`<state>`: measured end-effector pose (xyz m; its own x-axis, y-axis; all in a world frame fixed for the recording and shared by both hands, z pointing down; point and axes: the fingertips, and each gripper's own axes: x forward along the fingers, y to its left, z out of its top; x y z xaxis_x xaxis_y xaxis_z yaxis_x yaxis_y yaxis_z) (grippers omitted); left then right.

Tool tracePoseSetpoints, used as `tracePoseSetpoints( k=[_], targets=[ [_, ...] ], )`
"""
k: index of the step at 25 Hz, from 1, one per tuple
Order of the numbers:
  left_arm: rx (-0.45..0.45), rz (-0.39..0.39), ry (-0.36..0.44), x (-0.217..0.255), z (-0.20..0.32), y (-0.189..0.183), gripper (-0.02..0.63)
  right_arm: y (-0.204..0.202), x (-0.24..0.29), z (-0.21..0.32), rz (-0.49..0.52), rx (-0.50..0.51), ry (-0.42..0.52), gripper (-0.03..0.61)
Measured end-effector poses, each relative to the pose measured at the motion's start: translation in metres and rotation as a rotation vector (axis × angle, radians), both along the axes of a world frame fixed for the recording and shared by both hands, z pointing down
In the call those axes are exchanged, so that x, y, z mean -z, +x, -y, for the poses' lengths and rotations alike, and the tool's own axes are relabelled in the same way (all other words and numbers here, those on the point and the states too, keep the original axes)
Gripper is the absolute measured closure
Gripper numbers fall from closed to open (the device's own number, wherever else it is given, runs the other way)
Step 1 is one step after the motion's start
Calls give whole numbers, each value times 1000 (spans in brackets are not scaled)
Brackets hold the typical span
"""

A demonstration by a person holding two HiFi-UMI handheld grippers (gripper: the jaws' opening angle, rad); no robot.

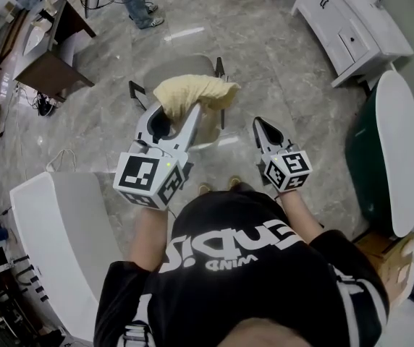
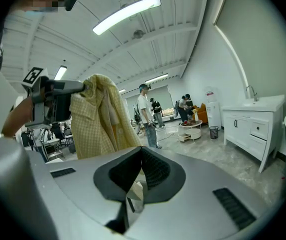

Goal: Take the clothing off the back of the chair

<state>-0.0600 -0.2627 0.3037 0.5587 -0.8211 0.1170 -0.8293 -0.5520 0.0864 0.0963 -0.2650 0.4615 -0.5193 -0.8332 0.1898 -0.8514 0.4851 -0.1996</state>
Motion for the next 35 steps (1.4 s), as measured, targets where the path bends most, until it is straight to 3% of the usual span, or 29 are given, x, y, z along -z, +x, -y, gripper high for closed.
tracePoseSetpoints(
  k=[11, 18, 23, 35],
  targets=[
    [46, 8, -150, -139, -27, -1, 420, -5, -6, -8, -5, 25, -11, 565],
    [60, 19, -223, -203, -43, -8, 420, -23, -13, -13, -12, 65, -28, 565],
    [68, 22, -250, -220, -49, -9, 420, -33, -19, -17, -18, 93, -38, 565],
    [68, 5, -231, -208, -48, -6, 419, -39, -24, -24, -22, 112, -53, 565]
  ],
)
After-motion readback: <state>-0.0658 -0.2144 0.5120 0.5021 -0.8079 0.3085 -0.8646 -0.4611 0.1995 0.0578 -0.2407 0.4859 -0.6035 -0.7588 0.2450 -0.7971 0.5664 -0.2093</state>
